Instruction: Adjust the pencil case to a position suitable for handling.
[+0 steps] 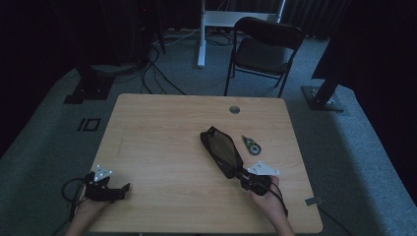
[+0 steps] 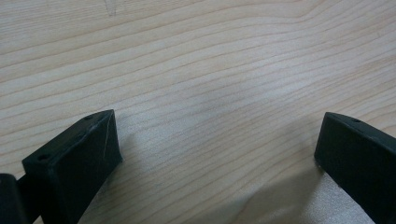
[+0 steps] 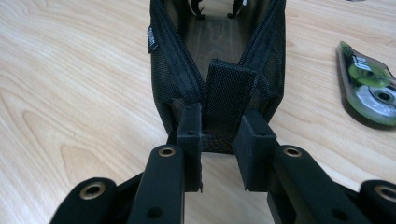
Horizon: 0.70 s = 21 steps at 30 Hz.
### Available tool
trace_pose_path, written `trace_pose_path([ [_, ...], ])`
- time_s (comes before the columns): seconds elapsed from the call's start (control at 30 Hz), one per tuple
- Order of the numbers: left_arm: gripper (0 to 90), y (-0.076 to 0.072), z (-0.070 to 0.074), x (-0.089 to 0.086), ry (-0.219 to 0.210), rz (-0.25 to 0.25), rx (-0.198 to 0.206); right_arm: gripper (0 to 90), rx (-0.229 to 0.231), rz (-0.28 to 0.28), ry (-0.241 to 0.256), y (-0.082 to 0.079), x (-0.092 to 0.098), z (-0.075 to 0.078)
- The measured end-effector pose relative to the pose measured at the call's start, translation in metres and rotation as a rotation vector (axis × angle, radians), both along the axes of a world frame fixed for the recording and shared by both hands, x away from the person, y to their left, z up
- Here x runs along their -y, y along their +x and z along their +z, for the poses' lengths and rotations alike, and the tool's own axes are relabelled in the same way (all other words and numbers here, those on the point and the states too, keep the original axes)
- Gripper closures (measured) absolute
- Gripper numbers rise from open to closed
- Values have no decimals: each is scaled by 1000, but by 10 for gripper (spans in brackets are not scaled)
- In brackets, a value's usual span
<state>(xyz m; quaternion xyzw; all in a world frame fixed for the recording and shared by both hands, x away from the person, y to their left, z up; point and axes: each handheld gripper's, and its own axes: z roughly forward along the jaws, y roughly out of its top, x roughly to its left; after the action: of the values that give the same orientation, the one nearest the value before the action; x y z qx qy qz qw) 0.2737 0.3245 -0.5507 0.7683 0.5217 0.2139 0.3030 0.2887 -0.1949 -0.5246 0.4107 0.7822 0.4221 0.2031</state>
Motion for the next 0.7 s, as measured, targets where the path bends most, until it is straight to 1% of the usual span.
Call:
trace_pose_path([
  [0.03, 1, 0, 0, 0, 0, 0, 0, 726, -1, -2, 4, -1, 1, 0],
  [0.1, 1, 0, 0, 0, 0, 0, 0, 726, 9, -9, -16, -5, 2, -1],
  [0.13, 1, 0, 0, 0, 0, 0, 0, 725, 11, -14, -15, -7, 3, -1],
  [0.23, 1, 0, 0, 0, 0, 0, 0, 725, 5, -26, -7, -11, 8, -1],
  [0.4, 1, 0, 0, 0, 0, 0, 0, 725, -4, -26, 12, -20, 11, -2],
  [0.43, 1, 0, 0, 0, 0, 0, 0, 725, -1, -24, 2, -23, 11, -2],
  [0.47, 1, 0, 0, 0, 0, 0, 0, 725, -2, -23, 2, -25, 11, -2],
  [0.7, 1, 0, 0, 0, 0, 0, 0, 724, -9, -36, 21, -39, 16, -2],
])
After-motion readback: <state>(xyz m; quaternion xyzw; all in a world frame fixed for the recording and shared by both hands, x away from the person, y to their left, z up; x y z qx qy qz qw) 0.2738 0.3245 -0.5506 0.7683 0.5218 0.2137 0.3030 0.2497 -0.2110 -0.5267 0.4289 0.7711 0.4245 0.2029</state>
